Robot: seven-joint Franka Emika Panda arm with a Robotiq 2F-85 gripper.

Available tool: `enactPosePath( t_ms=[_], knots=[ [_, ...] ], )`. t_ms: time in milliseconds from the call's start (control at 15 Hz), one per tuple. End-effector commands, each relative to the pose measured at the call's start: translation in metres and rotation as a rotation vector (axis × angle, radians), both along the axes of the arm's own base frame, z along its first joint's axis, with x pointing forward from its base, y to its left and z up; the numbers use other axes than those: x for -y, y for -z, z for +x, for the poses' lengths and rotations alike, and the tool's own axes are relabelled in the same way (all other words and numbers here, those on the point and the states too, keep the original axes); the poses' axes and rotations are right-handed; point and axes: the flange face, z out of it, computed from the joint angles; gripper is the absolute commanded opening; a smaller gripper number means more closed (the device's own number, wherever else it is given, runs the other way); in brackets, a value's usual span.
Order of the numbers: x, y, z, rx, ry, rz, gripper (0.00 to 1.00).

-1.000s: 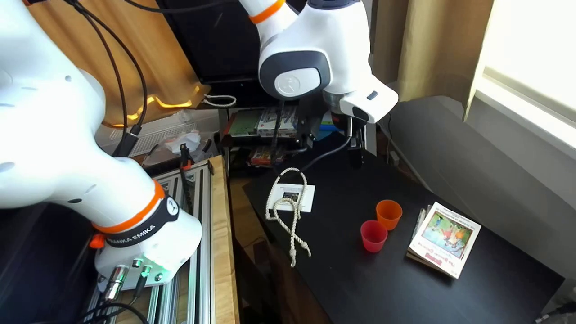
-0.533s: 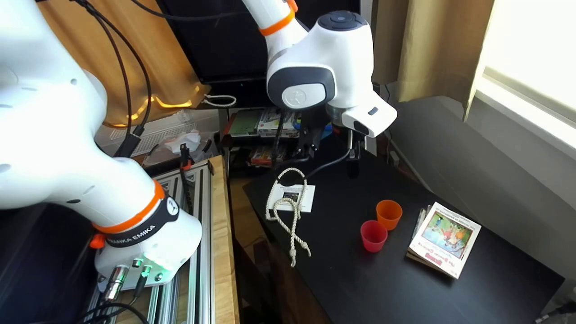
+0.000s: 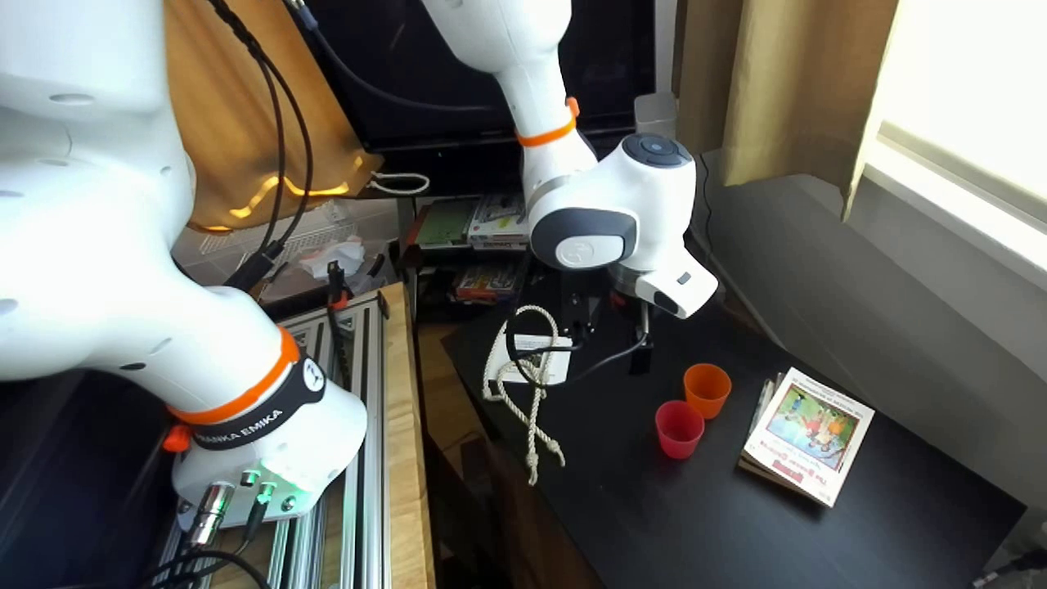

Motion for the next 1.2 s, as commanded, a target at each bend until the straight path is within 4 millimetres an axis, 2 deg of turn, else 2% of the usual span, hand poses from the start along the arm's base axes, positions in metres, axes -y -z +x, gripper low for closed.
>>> enactPosePath(
  t_ms=[0, 467, 867, 1133],
  knots=[
    [0.002, 0.048, 0.010, 0.009, -0.054, -0.030, 1.00],
    [-0.004, 0.101, 0.028, 0.115, -0.096, -0.086, 1.00],
    [-0.005, 0.129, 0.030, 0.121, -0.140, -0.117, 1.00],
    [-0.013, 0.142, 0.034, 0.144, -0.170, -0.115, 1.00]
  ],
)
